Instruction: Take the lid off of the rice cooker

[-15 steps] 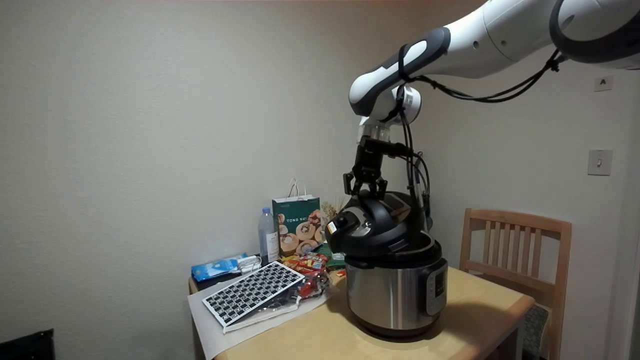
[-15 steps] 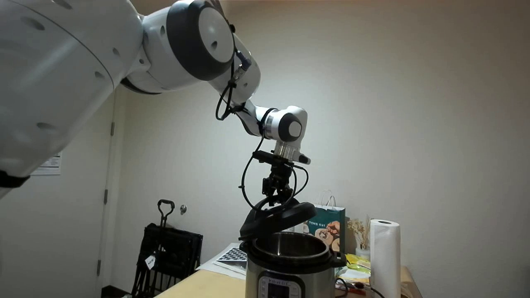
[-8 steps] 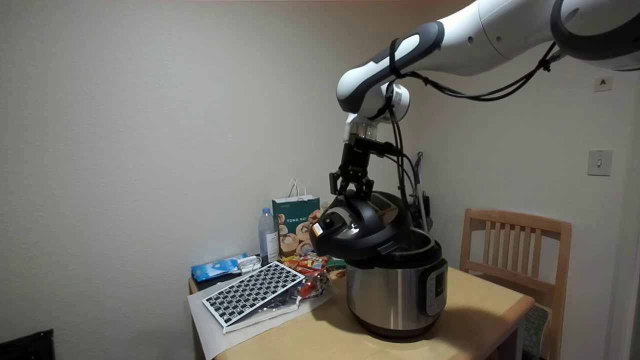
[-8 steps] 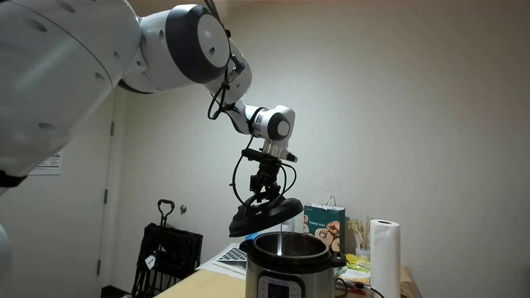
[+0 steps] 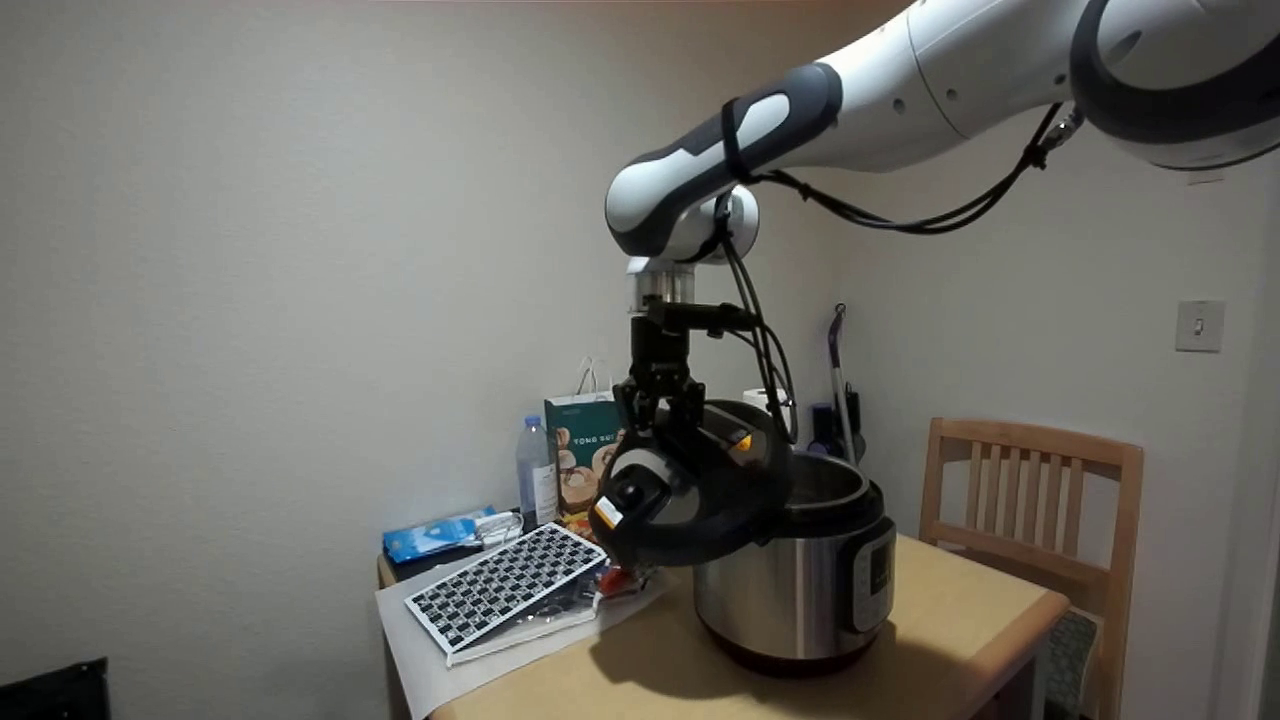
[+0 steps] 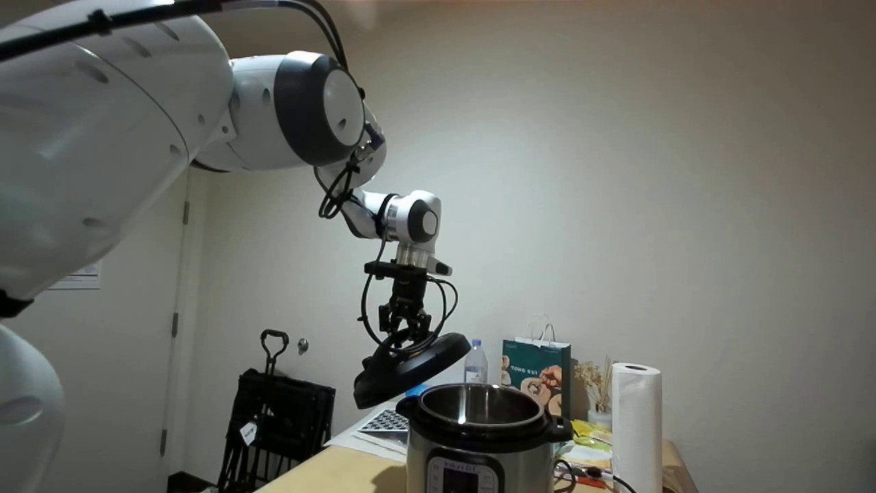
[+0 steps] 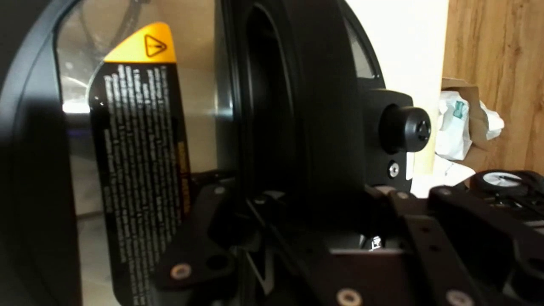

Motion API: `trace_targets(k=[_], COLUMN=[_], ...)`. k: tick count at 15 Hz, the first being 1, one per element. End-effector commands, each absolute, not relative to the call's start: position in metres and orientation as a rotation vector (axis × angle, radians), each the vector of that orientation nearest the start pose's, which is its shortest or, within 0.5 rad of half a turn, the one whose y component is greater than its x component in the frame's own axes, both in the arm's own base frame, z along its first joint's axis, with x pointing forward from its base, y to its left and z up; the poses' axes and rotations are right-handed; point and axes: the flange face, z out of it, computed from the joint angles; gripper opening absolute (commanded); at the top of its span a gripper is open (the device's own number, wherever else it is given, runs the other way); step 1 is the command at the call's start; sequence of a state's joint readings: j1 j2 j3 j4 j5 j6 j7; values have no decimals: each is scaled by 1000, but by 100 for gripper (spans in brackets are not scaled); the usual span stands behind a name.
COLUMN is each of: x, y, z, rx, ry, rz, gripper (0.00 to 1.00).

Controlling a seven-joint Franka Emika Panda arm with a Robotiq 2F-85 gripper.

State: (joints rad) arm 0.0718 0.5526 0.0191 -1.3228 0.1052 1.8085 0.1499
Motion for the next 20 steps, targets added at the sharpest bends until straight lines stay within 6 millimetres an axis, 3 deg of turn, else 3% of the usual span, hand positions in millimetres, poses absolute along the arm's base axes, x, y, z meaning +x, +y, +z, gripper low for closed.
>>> trace_targets(k=[1,3,4,6,9,16,20], x=[709,712,708,709,711,712,713], y=[95,100,104,109,107,193,223], z=[422,415,397,384,372,358,346], rx=[-3142,-3201,-3150,-3155,-3155,-3172,-3154], ry=[5,-48,0,-14,-9,-271,-357], rz=[113,108,132,156,175,211,264], gripper=[0,0,0,0,0,0,0])
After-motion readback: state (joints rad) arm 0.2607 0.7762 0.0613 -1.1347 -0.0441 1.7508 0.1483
